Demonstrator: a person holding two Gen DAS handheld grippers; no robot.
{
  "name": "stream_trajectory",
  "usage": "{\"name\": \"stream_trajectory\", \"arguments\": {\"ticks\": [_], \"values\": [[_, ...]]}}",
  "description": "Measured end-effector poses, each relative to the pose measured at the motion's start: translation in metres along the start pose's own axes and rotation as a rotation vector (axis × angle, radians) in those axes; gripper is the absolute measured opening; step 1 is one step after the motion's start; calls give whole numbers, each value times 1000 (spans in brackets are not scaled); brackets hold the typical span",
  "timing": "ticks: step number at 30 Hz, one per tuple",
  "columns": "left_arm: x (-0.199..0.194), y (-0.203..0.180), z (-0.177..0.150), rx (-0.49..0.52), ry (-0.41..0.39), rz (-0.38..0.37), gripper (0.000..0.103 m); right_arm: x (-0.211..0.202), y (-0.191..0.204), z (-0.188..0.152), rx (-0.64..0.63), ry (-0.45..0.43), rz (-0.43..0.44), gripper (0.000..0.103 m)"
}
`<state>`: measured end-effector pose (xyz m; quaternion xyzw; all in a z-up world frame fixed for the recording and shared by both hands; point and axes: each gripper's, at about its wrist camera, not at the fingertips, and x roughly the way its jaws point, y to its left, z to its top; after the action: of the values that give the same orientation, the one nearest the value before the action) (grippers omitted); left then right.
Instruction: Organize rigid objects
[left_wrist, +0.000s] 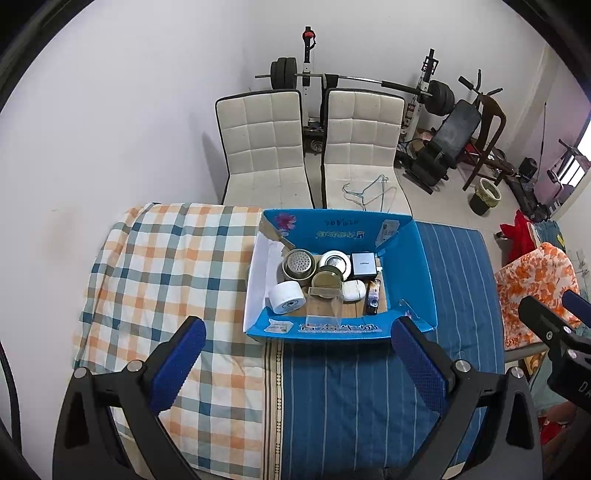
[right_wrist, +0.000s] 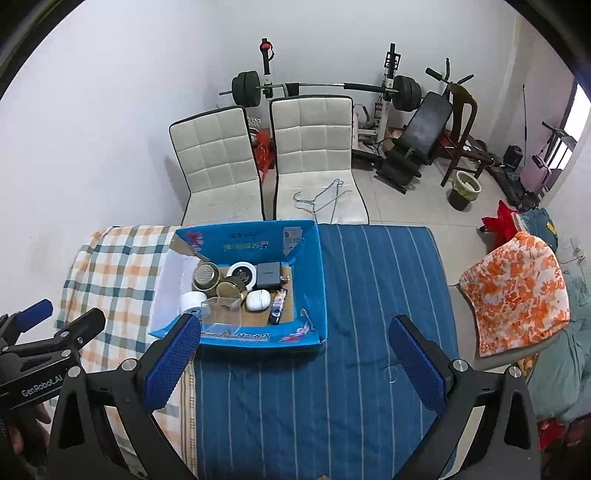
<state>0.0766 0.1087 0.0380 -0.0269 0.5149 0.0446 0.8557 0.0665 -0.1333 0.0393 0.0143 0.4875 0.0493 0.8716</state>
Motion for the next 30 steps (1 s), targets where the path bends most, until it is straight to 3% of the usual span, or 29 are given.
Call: {"name": "stream_trajectory", "arguments": {"ticks": [30], "values": [[-1, 8, 1, -2, -13, 12, 103, 8, 11, -6, -30, 7, -46, 103]]}}
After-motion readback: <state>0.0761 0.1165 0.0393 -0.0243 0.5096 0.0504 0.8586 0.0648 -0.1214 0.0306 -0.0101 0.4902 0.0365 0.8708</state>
